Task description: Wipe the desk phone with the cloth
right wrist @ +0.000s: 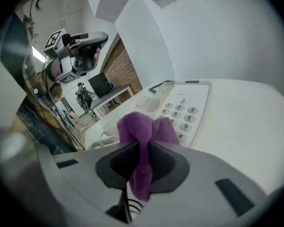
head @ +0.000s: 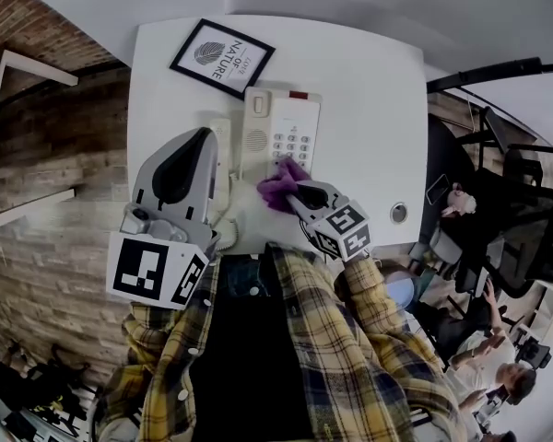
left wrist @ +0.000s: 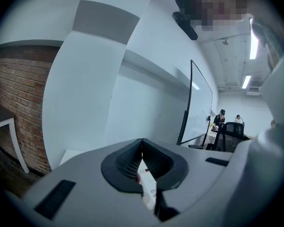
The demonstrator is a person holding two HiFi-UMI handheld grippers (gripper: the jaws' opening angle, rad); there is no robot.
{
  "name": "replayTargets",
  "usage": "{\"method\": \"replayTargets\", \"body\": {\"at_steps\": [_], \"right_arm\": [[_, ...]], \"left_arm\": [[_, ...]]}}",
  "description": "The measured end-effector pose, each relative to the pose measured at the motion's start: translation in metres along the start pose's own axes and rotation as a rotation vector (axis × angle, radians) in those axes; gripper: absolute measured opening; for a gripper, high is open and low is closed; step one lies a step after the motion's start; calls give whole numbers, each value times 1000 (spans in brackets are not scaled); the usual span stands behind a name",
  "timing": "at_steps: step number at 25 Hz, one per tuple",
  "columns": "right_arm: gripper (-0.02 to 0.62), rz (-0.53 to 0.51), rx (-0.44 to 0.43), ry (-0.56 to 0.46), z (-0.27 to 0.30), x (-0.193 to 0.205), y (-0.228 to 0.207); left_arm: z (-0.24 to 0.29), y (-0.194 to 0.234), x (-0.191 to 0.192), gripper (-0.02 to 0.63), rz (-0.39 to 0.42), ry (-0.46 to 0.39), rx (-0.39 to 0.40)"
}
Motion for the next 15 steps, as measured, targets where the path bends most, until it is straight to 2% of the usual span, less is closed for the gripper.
{"method": "replayTargets", "body": {"at_steps": [5,10,15], "right_arm": [[60,5,48,-136,-26,-51,-20],[60,-46,171,-277,-49,-119,-67],[60,-61,274,-281,-36,-150,-117]], "left_arm": [[1,-1,-1,15,1,-1,0],[2,0,-1,15,1,-2,-9],[1,3,-1,15,-2,-3,-23]]}}
Point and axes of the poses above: the fingertips, and each gripper's own axes: z forward along the fingers, y to its left, x out of its underside, the point moved 2 cm from there along -z, backward along the fingers, and after that the axes turned 2 degrees about y, right-handed, at the moved point
